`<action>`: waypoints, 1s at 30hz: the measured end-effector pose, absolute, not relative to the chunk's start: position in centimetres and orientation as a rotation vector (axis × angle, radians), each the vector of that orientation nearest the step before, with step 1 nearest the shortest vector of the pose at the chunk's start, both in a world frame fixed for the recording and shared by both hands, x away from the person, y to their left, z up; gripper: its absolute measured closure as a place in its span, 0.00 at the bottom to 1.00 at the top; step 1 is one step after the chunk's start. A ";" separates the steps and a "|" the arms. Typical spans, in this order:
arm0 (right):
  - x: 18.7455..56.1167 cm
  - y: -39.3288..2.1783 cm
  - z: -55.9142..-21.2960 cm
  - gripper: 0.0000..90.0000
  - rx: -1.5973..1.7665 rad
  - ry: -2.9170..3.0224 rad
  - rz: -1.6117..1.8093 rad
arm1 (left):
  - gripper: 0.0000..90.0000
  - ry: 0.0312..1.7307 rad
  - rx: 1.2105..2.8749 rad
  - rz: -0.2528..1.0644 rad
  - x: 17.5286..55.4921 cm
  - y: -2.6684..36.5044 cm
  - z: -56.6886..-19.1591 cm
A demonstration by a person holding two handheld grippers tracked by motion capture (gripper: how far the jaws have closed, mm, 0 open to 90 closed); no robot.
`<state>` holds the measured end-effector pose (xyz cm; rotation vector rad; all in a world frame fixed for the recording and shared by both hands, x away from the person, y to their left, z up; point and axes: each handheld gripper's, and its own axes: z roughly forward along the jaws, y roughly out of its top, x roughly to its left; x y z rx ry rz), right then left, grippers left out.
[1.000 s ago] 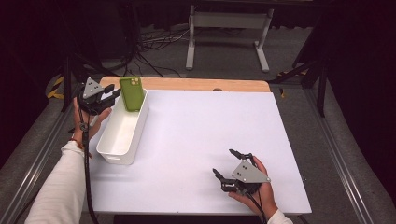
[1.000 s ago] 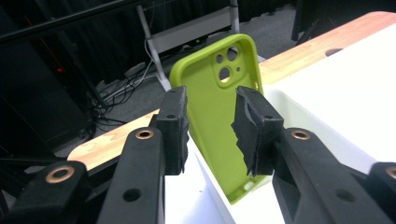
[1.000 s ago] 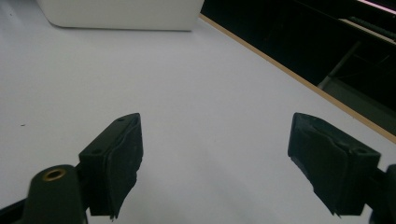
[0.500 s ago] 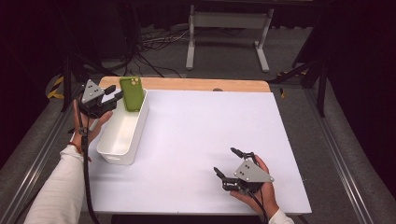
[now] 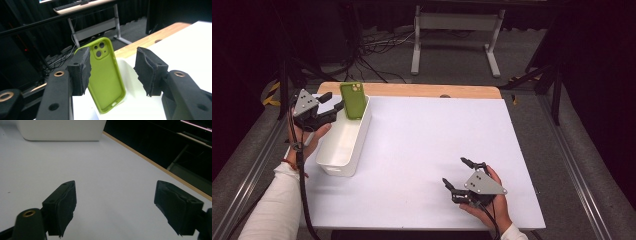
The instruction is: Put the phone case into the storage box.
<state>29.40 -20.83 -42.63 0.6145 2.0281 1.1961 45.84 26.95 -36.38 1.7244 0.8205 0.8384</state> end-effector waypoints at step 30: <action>29.4 -20.7 -42.8 0.21 0.616 2.038 1.187 | 0.29 0.729 1.718 0.796 41.9 25.7 -36.2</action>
